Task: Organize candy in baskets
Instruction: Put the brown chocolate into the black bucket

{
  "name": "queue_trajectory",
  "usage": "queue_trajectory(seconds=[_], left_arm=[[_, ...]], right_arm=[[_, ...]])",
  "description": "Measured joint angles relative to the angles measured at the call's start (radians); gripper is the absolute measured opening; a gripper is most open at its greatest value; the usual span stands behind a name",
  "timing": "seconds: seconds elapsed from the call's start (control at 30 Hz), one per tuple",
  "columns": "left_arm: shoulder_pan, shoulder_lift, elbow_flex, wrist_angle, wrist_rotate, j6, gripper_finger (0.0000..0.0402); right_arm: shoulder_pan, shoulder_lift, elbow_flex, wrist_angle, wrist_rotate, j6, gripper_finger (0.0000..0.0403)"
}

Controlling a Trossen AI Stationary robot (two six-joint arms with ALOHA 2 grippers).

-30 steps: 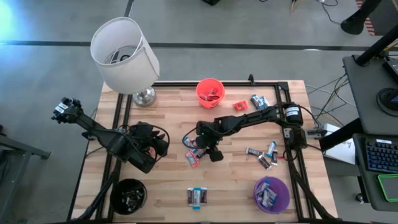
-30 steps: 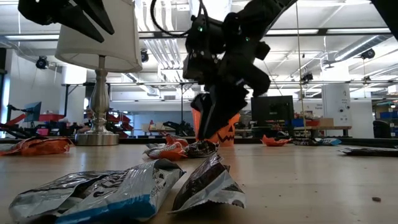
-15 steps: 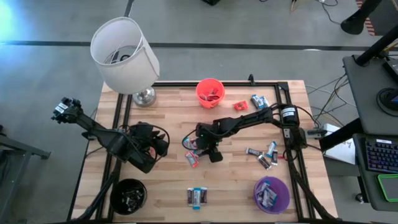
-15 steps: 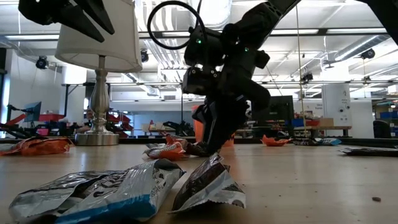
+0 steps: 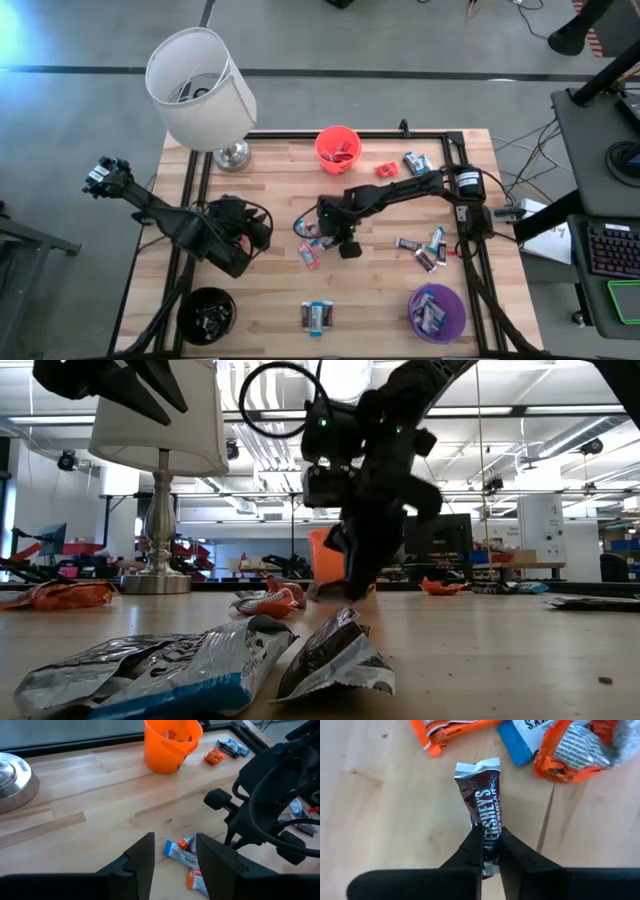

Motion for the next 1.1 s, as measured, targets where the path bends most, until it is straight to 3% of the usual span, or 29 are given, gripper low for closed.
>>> queue_trajectory(seconds=[0.37, 0.53, 0.7, 0.9, 1.1], left_arm=[[0.067, 0.000, 0.154, 0.003, 0.003, 0.215, 0.0166], [0.083, 0.000, 0.194, 0.025, 0.004, 0.286, 0.0173], [0.082, 0.000, 0.197, 0.159, 0.029, 0.454, 0.0168], [0.089, -0.001, 0.173, 0.342, 0.148, 0.696, 0.0166], [0.098, -0.001, 0.171, 0.409, 0.199, 0.879, 0.0166]], right_arm=[[0.000, -0.150, 0.095, -0.031, 0.002, 0.080, 0.0023], [0.001, -0.211, 0.162, -0.023, 0.107, 0.107, 0.0023], [-0.004, -0.256, 0.216, -0.002, 0.227, 0.118, 0.0023], [-0.010, -0.300, 0.243, 0.019, 0.227, 0.144, 0.0023], [-0.008, -0.337, 0.244, 0.023, 0.228, 0.146, 0.0023]])
